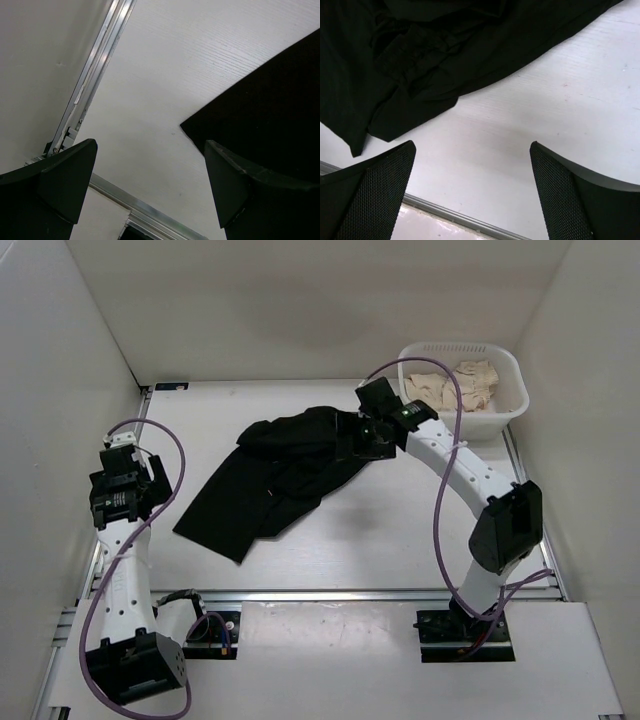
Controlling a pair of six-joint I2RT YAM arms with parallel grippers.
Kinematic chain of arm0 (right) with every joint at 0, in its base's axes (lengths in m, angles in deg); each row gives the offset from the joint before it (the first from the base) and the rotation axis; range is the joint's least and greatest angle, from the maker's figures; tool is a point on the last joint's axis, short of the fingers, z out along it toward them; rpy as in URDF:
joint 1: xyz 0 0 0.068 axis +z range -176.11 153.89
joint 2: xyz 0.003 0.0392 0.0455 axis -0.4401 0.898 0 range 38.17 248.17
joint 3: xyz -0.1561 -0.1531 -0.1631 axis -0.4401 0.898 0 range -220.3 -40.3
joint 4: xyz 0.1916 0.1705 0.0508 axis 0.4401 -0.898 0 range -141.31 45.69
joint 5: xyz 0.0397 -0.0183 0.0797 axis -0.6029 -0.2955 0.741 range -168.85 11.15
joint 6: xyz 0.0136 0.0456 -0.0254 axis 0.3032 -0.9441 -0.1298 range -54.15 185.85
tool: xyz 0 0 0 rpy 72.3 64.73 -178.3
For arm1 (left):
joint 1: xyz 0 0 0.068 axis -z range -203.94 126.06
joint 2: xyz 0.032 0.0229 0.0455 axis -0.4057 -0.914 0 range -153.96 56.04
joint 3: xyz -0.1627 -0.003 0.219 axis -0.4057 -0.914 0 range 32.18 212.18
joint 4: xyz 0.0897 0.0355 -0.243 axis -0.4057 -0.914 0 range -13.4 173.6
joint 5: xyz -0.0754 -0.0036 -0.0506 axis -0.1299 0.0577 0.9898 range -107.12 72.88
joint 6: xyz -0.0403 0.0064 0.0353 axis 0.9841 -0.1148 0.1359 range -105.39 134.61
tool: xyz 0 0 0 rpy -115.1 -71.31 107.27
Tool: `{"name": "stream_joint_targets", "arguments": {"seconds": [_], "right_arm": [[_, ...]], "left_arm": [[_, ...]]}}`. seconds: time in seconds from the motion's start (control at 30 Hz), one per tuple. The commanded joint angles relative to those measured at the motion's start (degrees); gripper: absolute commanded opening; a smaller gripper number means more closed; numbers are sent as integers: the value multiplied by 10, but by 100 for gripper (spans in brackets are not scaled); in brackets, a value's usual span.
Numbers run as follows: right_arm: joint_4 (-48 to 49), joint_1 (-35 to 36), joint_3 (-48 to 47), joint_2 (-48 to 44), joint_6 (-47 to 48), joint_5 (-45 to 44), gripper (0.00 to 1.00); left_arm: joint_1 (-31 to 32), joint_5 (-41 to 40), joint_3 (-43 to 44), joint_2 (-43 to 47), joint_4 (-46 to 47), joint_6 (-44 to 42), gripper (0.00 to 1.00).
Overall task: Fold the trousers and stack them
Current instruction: Flatten the trousers out
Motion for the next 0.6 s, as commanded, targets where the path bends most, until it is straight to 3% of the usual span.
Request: {"name": "stream_joint_targets", "arguments": {"seconds": [0.0,0.1,0.23,0.4,0.47,0.57], "right_arm": [[43,0,67,-18,-20,19,99],[107,0,144,-26,-57,61,99],[208,5,154,25,-109,137,99],[184,48,30,134,-72,87,99],[112,74,-91,183,-23,4,99],[14,127,-246,262,70,-49,99]], "left_arm": [[2,0,-12,11,-2,0,100],[2,0,-12,-2,-2,0,100],[2,5,-12,-13,-2,0,100],[2,0,-23,-7,-7,0,100],[2,-6,-35,1,-7,0,100],[2,3,-64,17,-7,0,100]]}}
